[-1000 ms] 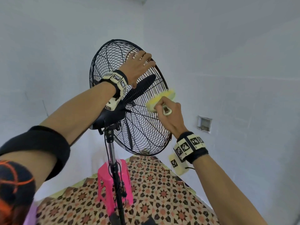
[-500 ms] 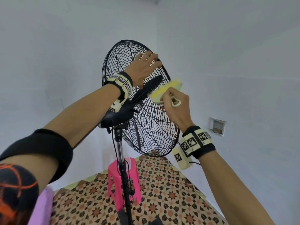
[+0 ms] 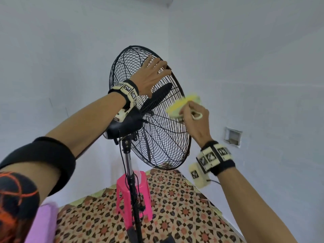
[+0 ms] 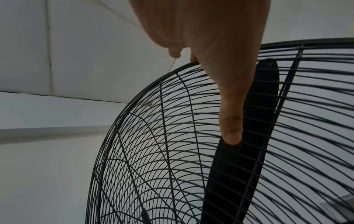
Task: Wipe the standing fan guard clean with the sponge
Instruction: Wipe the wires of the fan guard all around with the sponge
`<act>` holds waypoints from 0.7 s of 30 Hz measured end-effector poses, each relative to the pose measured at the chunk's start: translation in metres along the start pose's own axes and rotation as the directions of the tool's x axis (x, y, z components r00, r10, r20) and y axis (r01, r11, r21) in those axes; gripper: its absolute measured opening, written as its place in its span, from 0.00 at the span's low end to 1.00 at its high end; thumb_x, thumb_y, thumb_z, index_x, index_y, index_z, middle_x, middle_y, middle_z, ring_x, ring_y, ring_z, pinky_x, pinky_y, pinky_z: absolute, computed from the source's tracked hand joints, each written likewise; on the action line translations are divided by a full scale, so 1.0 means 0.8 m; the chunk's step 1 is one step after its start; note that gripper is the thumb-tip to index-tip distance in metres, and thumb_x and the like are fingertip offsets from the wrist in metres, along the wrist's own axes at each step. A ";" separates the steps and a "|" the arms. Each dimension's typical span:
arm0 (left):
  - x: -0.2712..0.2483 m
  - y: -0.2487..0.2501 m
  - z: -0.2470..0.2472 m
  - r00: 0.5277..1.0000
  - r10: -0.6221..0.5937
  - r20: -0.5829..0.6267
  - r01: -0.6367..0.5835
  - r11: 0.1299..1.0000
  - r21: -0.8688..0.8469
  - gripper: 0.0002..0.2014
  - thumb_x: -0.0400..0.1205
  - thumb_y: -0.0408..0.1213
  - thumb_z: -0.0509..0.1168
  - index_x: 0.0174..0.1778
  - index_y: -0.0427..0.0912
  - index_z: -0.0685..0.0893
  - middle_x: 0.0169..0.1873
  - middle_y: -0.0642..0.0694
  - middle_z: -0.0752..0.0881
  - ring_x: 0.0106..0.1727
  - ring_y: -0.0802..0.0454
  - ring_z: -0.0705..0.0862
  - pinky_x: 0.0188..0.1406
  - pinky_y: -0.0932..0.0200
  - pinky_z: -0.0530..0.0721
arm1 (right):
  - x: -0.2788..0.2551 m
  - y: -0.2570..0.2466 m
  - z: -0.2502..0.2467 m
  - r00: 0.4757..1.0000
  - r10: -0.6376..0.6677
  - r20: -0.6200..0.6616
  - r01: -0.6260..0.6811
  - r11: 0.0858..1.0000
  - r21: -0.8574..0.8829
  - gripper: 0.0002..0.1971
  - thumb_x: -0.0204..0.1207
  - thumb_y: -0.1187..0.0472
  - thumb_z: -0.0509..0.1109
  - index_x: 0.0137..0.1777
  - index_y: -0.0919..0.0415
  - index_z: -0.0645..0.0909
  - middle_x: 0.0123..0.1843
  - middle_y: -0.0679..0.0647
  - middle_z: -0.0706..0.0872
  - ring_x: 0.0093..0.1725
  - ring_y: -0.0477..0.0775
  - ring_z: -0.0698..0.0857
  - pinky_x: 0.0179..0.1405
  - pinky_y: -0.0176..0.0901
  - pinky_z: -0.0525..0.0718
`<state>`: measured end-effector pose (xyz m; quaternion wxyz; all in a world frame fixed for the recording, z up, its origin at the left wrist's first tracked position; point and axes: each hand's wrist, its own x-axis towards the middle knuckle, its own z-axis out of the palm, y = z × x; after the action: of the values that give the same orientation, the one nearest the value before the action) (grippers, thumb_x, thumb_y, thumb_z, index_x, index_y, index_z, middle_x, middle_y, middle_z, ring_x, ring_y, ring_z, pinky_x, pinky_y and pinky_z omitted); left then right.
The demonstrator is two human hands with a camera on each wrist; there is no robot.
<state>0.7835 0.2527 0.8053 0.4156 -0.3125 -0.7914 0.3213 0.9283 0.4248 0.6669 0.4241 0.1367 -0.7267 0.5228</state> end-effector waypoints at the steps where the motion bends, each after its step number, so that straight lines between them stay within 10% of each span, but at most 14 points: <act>1: -0.001 -0.001 0.001 1.000 0.003 -0.004 -0.003 1.000 0.010 0.64 0.59 0.60 0.88 0.83 0.47 0.57 0.81 0.34 0.64 0.83 0.30 0.65 0.88 0.29 0.54 | 0.015 -0.010 0.008 1.000 -0.018 0.021 0.018 1.000 0.014 0.14 0.85 0.64 0.62 0.37 0.61 0.81 0.35 0.58 0.87 0.38 0.66 0.88 0.32 0.65 0.89; 8: -0.003 -0.005 0.012 1.000 0.020 -0.018 -0.021 0.999 -0.047 0.63 0.59 0.57 0.89 0.84 0.45 0.58 0.82 0.32 0.64 0.84 0.29 0.64 0.89 0.32 0.56 | -0.034 0.022 0.010 0.976 0.201 -0.088 -0.194 0.978 0.083 0.14 0.85 0.68 0.62 0.37 0.66 0.81 0.36 0.53 0.87 0.38 0.55 0.93 0.26 0.46 0.89; 11: 0.000 -0.004 0.010 0.999 0.031 -0.017 -0.032 0.997 -0.067 0.64 0.59 0.55 0.90 0.84 0.44 0.57 0.83 0.31 0.63 0.85 0.28 0.63 0.88 0.32 0.58 | -0.054 0.038 -0.002 0.961 0.256 -0.107 -0.256 0.967 0.011 0.20 0.82 0.66 0.64 0.29 0.55 0.82 0.31 0.47 0.88 0.32 0.49 0.91 0.28 0.54 0.92; 16: 0.002 -0.004 0.011 1.000 0.025 -0.014 -0.026 0.996 -0.082 0.63 0.59 0.54 0.90 0.83 0.44 0.58 0.83 0.31 0.63 0.85 0.27 0.62 0.88 0.33 0.59 | 0.010 0.004 0.013 0.989 0.117 -0.089 -0.111 0.992 0.066 0.15 0.84 0.67 0.63 0.34 0.64 0.82 0.39 0.48 0.87 0.40 0.46 0.92 0.33 0.57 0.93; 21: 0.007 -0.004 0.011 0.999 0.035 -0.026 -0.037 0.998 -0.059 0.63 0.59 0.56 0.89 0.83 0.45 0.56 0.84 0.31 0.63 0.85 0.30 0.64 0.88 0.34 0.60 | 0.074 -0.023 0.030 0.998 0.035 -0.042 -0.034 0.999 0.012 0.14 0.82 0.61 0.64 0.35 0.63 0.82 0.38 0.54 0.87 0.41 0.66 0.91 0.31 0.72 0.87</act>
<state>0.7725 0.2530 0.8065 0.4103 -0.3429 -0.7895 0.3013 0.8930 0.4106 0.7210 0.4296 0.1153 -0.7168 0.5369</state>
